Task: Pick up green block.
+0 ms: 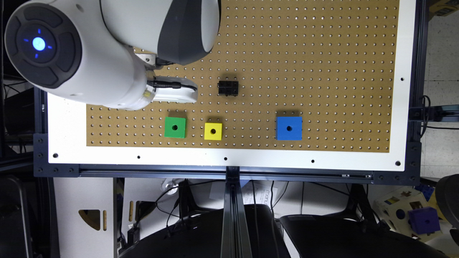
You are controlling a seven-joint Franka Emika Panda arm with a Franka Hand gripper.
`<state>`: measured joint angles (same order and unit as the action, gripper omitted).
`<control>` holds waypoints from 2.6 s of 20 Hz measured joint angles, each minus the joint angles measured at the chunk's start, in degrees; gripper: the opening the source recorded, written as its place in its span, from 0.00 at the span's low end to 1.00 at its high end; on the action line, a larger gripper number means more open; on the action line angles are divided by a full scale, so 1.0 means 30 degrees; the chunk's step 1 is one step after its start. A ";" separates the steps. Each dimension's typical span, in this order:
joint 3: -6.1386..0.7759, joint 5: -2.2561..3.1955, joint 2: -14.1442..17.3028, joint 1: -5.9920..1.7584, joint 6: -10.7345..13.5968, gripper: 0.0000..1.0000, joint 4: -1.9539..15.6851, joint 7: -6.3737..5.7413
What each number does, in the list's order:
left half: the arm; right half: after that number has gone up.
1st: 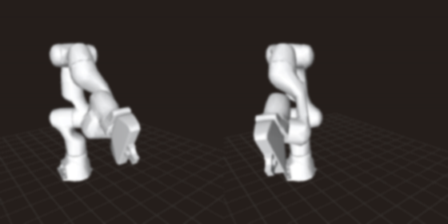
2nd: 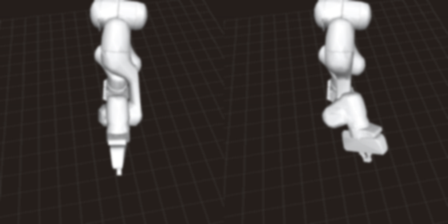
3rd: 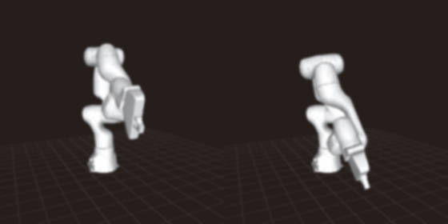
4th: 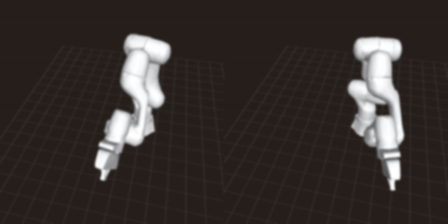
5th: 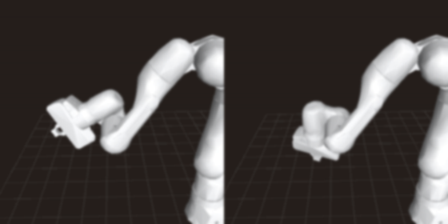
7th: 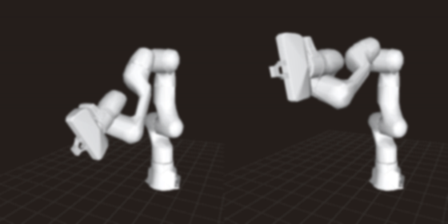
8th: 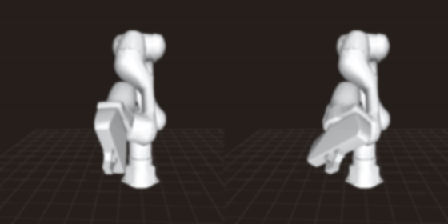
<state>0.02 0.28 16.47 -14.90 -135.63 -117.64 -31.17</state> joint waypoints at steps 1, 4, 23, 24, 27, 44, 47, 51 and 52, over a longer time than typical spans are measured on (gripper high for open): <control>-0.0002 0.0000 0.0000 0.0001 0.0003 1.00 -0.0010 0.0000; -0.0063 0.0000 0.0001 0.0006 0.0002 1.00 -0.0014 0.0000; -0.0146 0.0000 0.3483 -0.0033 -0.1021 1.00 0.2689 0.0000; -0.0145 0.0000 0.3477 -0.0034 -0.1020 1.00 0.2717 0.0000; -0.0144 0.0000 0.3527 -0.0035 -0.1018 1.00 0.2730 0.0000; -0.0322 0.0000 0.5160 -0.0022 -0.2389 1.00 0.3203 -0.0001; -0.0347 0.0000 0.5268 -0.0021 -0.2389 1.00 0.3366 -0.0001; -0.0408 0.0000 0.6164 0.0033 -0.2654 1.00 0.4027 -0.0024; -0.0458 0.0000 0.6713 0.0040 -0.2848 1.00 0.4504 -0.0043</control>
<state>-1.36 0.28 36.61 -14.78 -144.18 -104.12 -31.30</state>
